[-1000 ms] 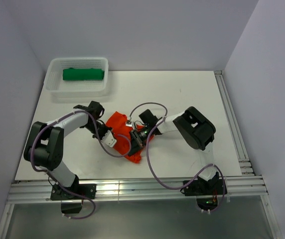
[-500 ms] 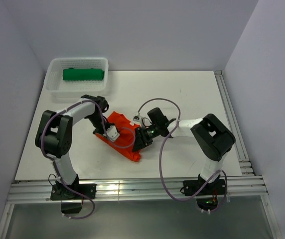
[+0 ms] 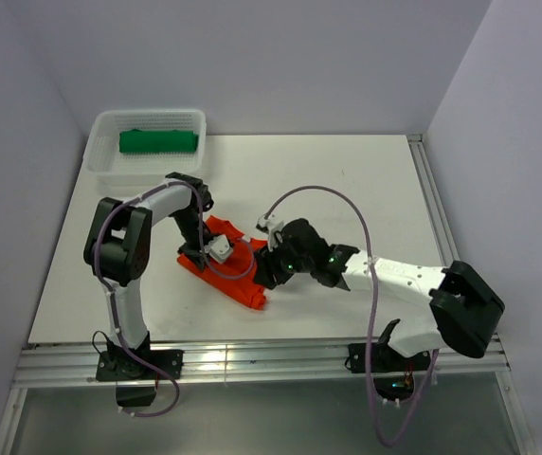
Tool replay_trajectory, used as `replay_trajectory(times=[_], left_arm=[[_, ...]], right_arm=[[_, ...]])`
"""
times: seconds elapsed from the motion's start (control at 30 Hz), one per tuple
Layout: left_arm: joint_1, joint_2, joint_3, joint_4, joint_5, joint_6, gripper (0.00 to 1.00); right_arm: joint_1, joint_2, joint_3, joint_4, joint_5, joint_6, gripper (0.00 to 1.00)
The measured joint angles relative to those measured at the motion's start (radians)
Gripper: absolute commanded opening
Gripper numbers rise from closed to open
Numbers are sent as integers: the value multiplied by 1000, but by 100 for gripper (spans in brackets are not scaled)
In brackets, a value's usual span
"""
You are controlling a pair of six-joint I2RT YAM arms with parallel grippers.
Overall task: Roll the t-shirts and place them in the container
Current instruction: Roll the tshirt
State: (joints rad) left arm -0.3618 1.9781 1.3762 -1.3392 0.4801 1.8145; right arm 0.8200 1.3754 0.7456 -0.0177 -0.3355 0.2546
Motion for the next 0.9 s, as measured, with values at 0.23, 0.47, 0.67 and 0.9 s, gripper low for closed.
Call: replay_trajectory(times=[0.23,0.47,0.67,0.9], left_arm=[[-2,29,23,-31,9,-30,2],[-2,68,52,-66,28,-74,1],[-2,111,77,-114,40,-96,0],[-2,115,68,-129,47,-100,0]], right_arm=[[286,-162,-67,-25,400,-6,70],[510,-157,-35,-96,714,-6,80],[663,207,270,-262,935,-47,80],[713,481,364,-358,1018,-109,81]])
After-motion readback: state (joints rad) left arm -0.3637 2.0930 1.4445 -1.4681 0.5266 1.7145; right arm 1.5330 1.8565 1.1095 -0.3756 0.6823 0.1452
